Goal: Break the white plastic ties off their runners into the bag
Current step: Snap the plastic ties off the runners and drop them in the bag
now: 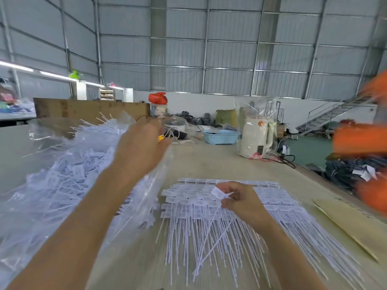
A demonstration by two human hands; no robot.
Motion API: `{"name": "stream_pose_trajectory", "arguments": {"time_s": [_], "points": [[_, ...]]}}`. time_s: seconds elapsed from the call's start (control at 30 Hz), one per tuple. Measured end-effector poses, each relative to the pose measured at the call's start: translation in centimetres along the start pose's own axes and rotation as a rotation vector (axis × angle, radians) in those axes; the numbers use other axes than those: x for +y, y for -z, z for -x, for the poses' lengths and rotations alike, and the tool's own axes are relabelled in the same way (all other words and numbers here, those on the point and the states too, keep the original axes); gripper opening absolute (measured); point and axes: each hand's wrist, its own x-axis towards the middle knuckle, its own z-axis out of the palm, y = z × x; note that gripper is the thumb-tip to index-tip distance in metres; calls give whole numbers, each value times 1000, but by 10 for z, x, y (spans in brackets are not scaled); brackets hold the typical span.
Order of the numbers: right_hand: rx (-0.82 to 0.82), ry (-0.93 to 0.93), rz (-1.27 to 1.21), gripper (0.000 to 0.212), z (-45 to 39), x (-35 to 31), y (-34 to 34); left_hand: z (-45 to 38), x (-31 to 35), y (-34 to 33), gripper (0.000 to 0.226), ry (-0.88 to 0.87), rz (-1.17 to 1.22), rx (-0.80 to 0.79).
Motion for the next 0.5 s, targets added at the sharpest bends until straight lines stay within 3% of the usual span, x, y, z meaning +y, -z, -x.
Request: {"name": "stream_pose_trajectory", "arguments": {"time_s": [0.03,0.07,0.13,0.23,0.37,0.5], "points": [[1,4,-9,40,0,-1,0,5,18,-5,15,-80,201,94],[5,8,-10,40,0,-1,0,11,37,-14,7,-119,387,79],[35,11,-14,36,0,-3,0,22,67,-43,8,-67,612,-154],[88,18,-47,24,1,-2,2,38,79,-104,44,107,531,-389],[132,29,-78,27,1,0,2,60,61,-151,39,320,757,-412],[160,-8,24,25,-3,6,-1,65,54,-158,45,379,881,-329]]}}
